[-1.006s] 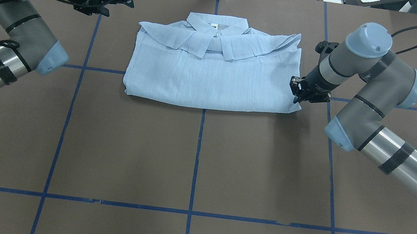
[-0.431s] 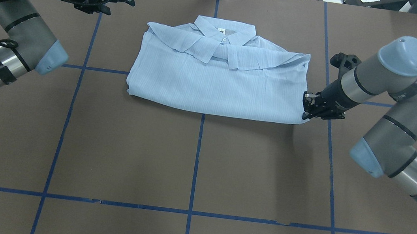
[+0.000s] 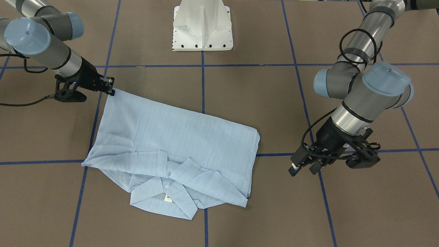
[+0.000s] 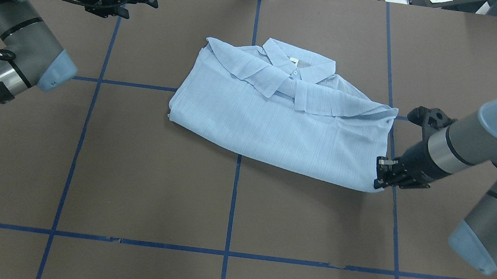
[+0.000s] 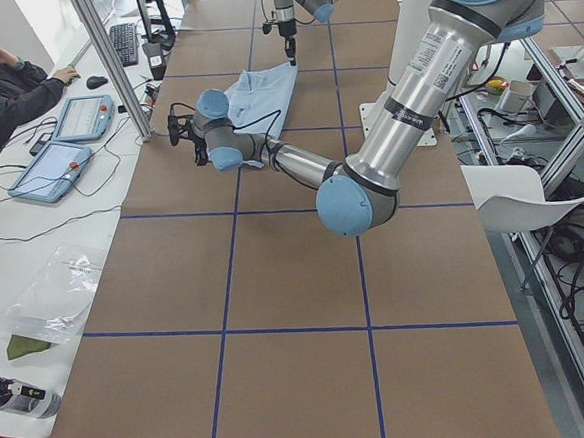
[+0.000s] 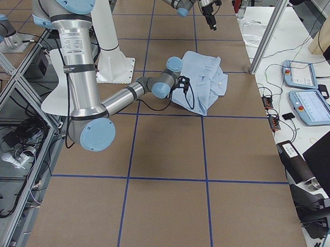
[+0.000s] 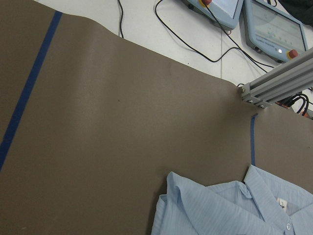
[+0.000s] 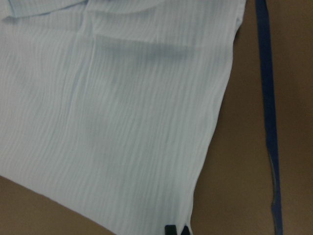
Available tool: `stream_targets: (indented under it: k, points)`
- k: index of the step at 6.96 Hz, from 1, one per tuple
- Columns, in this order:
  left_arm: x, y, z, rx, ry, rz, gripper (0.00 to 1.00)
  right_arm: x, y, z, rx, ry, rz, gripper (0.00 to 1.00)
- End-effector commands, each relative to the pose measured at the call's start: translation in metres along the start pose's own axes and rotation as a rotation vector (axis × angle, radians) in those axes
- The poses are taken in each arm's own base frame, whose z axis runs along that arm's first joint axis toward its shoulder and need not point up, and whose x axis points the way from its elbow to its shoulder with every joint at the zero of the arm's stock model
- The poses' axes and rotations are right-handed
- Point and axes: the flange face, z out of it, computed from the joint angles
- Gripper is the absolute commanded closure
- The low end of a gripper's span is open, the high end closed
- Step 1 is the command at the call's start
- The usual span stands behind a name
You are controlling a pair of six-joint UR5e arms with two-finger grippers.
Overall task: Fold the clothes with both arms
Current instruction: 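Drag the folded shirt toward the robot with the right gripper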
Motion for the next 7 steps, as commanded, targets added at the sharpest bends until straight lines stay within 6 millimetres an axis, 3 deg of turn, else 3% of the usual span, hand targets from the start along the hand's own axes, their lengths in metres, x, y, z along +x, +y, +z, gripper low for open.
stream_targets:
  k: [1, 3, 5, 6, 7]
  points:
    - [0.001, 0.002, -0.001, 0.0, 0.003, 0.004, 0.12, -0.001, 0.088, 0.005, -0.119, 0.002, -0.099, 1.0]
    - [0.001, 0.002, -0.001, 0.002, 0.004, 0.005, 0.12, -0.032, 0.174, 0.02, -0.281, -0.024, -0.234, 1.0]
    - [0.001, 0.002, -0.001, 0.003, 0.004, 0.006, 0.12, -0.045, 0.229, 0.044, -0.403, -0.015, -0.295, 1.0]
    - [0.001, 0.002, -0.001, 0.004, 0.005, 0.005, 0.12, -0.044, 0.237, 0.048, -0.42, -0.01, -0.305, 0.76]
    - [0.004, 0.003, -0.003, 0.005, 0.01, 0.011, 0.09, -0.049, 0.236, 0.042, -0.408, -0.023, -0.306, 0.01]
